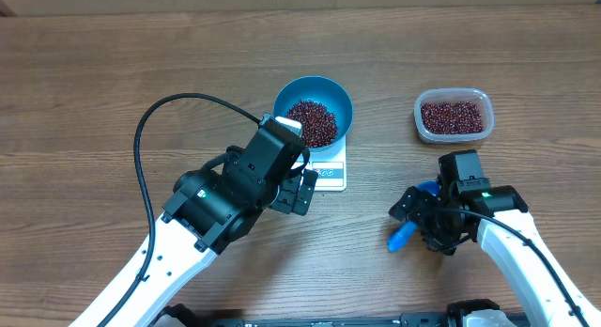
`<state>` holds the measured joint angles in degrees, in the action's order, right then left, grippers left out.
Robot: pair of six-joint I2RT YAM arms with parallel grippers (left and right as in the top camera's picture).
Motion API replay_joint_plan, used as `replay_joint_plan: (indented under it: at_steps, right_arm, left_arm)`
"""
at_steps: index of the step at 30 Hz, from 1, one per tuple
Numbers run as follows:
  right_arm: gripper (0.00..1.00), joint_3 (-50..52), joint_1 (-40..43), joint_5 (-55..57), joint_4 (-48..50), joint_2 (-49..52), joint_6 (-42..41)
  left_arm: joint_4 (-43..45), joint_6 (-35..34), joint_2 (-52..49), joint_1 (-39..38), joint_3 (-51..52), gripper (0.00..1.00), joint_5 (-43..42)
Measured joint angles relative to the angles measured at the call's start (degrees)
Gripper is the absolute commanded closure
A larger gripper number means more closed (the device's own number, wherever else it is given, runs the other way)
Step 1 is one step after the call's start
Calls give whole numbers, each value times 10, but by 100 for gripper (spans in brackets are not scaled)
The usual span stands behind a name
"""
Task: Scoop item into bowl and weigh 150g on scale
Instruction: 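Lower the blue scoop onto the table in front of the tub, right gripper, then open the right gripper and release the scoop on the table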
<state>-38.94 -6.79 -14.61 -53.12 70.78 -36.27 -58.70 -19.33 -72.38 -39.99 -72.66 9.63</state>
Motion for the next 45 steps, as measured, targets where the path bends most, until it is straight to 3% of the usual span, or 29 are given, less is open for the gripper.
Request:
replay_joint_plan:
  at_steps: [9, 19, 23, 27, 31, 45]
  right_arm:
    - [12, -14, 0, 31, -17, 0, 2]
    - [12, -139, -6, 51, -111, -15, 68]
    - [12, -167, -47, 57, -129, -61, 98]
    - [0, -173, -127, 59, -135, -130, 115]
    - [0, -173, -179, 56, -145, -178, 127]
    - [0, -173, -186, 57, -151, -183, 132]
  left_arm:
    - [0, 0, 0, 0, 0, 0, 0]
    - [0, 0, 0, 0, 0, 1, 0]
    - [0, 0, 0, 0, 0, 0, 0]
    - [0, 0, 0, 0, 0, 0, 0]
    - [0, 0, 0, 0, 0, 0, 0]
    - [0, 0, 0, 0, 0, 0, 0]
